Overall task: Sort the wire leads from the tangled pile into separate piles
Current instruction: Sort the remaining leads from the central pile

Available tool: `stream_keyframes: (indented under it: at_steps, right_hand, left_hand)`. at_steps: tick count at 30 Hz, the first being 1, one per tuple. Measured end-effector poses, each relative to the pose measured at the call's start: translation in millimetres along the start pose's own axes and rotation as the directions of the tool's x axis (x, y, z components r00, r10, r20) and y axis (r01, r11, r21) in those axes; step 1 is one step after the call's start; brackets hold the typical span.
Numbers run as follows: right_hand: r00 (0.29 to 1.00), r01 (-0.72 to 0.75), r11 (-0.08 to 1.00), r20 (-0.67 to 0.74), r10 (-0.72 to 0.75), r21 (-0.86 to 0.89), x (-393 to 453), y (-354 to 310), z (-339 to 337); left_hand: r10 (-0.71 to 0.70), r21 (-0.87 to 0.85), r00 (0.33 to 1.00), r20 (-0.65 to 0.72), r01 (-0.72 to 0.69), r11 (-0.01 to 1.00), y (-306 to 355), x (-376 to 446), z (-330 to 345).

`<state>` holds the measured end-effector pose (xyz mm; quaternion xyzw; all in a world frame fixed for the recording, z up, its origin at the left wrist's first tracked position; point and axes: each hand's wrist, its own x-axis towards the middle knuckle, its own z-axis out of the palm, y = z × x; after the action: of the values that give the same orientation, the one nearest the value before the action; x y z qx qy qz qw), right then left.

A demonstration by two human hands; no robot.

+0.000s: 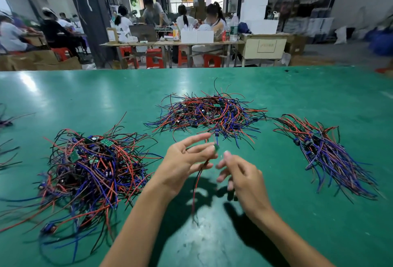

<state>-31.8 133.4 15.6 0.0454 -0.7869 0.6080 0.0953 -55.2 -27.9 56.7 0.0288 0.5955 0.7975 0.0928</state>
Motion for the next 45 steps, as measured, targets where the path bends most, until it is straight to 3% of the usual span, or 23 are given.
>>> stream_keyframes:
  at_steps: [3, 7, 14, 19, 21, 24, 27, 31, 36, 39, 45]
  right_hand:
    - [0.988, -0.155, 0.946, 0.065, 0.143, 0.284, 14, -3, -10]
    - [0.997, -0.067, 0.962, 0.046, 0.057, 0.265, 18, 1, -16]
    - [0.999, -0.022, 0.982, 0.044, 0.014, 0.186, 18, 7, -17]
    - [0.997, -0.073, 0.941, 0.057, 0.057, 0.331, 21, 11, -18]
    - [0.993, -0.105, 0.912, 0.083, 0.078, 0.396, 22, 12, -18]
    - [0.978, -0.172, 0.853, 0.186, 0.09, 0.493, 22, 13, -19]
    - [0.969, -0.218, 0.87, 0.202, 0.14, 0.442, 22, 11, -22]
    - [0.974, -0.202, 0.934, 0.164, 0.159, 0.294, 22, 10, -25]
    - [0.984, -0.083, 0.962, 0.173, 0.038, 0.259, 19, 8, -22]
    - [0.984, -0.094, 0.969, 0.168, 0.056, 0.229, 19, 8, -20]
    - [0.99, -0.127, 0.907, 0.102, 0.093, 0.401, 16, 5, -14]
  left_hand:
    - [0.099, 0.238, 0.995, -0.01, -0.093, 0.967, -3, -3, 7]
    - [0.13, 0.395, 0.991, 0.017, -0.126, 0.91, -7, -4, 18]
    - [0.075, 0.438, 0.997, 0.0, -0.067, 0.896, -10, -7, 23]
    - [-0.101, 0.297, 0.994, -0.032, 0.106, 0.949, -9, -8, 24]
    - [-0.135, 0.314, 0.991, 0.001, 0.128, 0.941, -8, -8, 23]
    - [-0.098, 0.312, 0.991, 0.097, 0.063, 0.948, -8, -11, 24]
    - [-0.087, 0.312, 0.99, 0.107, 0.049, 0.949, -8, -11, 23]
    - [-0.119, 0.42, 0.99, 0.072, 0.078, 0.904, -8, -8, 22]
    - [-0.105, 0.432, 0.994, -0.003, 0.096, 0.897, -15, -6, 23]
    - [-0.067, 0.409, 0.998, 0.013, 0.056, 0.911, -16, -6, 25]
    - [-0.013, 0.398, 1.0, 0.004, 0.01, 0.917, -20, -6, 36]
